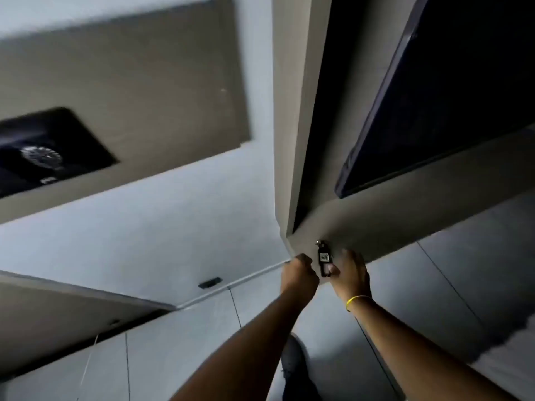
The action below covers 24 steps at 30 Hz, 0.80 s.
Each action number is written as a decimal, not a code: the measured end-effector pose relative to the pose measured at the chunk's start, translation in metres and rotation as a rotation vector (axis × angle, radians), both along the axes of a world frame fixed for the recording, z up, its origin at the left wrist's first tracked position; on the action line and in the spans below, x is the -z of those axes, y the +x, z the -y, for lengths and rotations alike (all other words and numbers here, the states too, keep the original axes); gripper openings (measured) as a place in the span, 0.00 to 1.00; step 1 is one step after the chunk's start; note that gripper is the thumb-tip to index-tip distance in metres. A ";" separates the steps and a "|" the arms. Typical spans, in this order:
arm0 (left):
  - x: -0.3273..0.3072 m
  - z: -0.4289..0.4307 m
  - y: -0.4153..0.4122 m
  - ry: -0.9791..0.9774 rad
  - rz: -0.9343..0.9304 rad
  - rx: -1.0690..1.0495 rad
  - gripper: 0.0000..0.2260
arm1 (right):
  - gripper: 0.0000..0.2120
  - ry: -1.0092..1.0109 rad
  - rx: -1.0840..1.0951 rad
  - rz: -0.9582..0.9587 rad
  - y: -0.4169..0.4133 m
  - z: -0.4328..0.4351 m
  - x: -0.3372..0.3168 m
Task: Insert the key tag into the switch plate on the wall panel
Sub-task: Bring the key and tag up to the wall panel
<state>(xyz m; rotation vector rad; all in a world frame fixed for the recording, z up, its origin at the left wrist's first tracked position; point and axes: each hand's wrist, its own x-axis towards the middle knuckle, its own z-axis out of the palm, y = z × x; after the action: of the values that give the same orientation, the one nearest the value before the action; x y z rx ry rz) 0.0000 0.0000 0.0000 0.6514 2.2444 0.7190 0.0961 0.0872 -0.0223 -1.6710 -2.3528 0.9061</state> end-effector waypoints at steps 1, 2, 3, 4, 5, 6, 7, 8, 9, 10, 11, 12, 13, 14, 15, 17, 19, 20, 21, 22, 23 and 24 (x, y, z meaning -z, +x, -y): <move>-0.002 -0.009 -0.006 0.034 0.034 -0.043 0.15 | 0.20 -0.016 0.030 -0.047 -0.007 -0.002 -0.003; -0.011 -0.017 -0.008 0.055 0.051 -0.070 0.11 | 0.20 -0.020 0.056 -0.074 -0.016 0.000 -0.014; -0.016 -0.026 -0.010 0.092 0.077 -0.078 0.08 | 0.18 -0.023 0.061 -0.111 -0.023 -0.002 -0.017; -0.026 -0.032 -0.011 0.074 0.080 -0.080 0.09 | 0.14 -0.022 0.077 -0.148 -0.027 -0.002 -0.023; -0.022 -0.036 -0.013 0.064 0.084 -0.070 0.11 | 0.11 -0.023 0.082 -0.202 -0.027 0.002 -0.020; -0.022 -0.040 -0.016 0.028 0.061 -0.062 0.14 | 0.07 -0.032 0.087 -0.220 -0.029 0.004 -0.024; 0.016 -0.060 -0.008 -0.030 0.073 -0.102 0.16 | 0.04 -0.097 0.075 -0.169 -0.026 -0.014 0.016; 0.050 -0.077 0.001 -0.105 0.103 -0.158 0.17 | 0.02 -0.150 0.073 -0.152 -0.021 -0.030 0.053; 0.052 -0.076 -0.003 -0.102 0.129 -0.223 0.16 | 0.04 -0.187 0.110 -0.166 -0.021 -0.029 0.053; 0.057 -0.071 -0.004 -0.094 0.184 -0.299 0.12 | 0.06 -0.250 0.169 -0.208 -0.018 -0.025 0.052; 0.063 -0.068 -0.003 -0.063 0.240 -0.356 0.09 | 0.08 -0.323 0.241 -0.270 -0.018 -0.024 0.053; 0.064 -0.065 -0.002 -0.043 0.287 -0.387 0.06 | 0.11 -0.385 0.297 -0.314 -0.019 -0.023 0.051; 0.067 -0.060 -0.002 -0.011 0.322 -0.412 0.04 | 0.13 -0.448 0.342 -0.352 -0.017 -0.023 0.052; 0.069 -0.054 -0.003 0.015 0.363 -0.441 0.04 | 0.13 -0.514 0.367 -0.392 -0.012 -0.021 0.054; 0.074 -0.046 -0.006 0.032 0.411 -0.453 0.06 | 0.14 -0.578 0.387 -0.443 -0.006 -0.020 0.058; 0.072 -0.028 -0.010 0.084 0.496 -0.441 0.06 | 0.14 -0.678 0.414 -0.532 0.002 -0.015 0.060; 0.051 -0.003 -0.022 0.185 0.552 -0.403 0.07 | 0.10 -0.734 0.400 -0.585 -0.002 -0.005 0.043; 0.037 0.012 -0.032 0.228 0.560 -0.387 0.07 | 0.09 -0.757 0.368 -0.612 -0.007 0.002 0.031; 0.021 0.026 -0.043 0.270 0.558 -0.374 0.07 | 0.09 -0.776 0.331 -0.633 -0.015 0.009 0.019; 0.007 0.040 -0.051 0.311 0.559 -0.366 0.07 | 0.09 -0.801 0.289 -0.662 -0.022 0.016 0.006; -0.013 0.055 -0.062 0.359 0.556 -0.358 0.07 | 0.08 -0.822 0.232 -0.694 -0.033 0.025 -0.009; -0.034 0.070 -0.072 0.405 0.548 -0.355 0.08 | 0.08 -0.841 0.172 -0.733 -0.043 0.034 -0.028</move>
<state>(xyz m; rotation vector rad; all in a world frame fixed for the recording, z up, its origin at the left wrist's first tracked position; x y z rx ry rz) -0.0719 -0.0703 0.0338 0.1894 1.7249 1.3670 0.0527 0.0530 0.0056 -1.3079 -1.3754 2.1835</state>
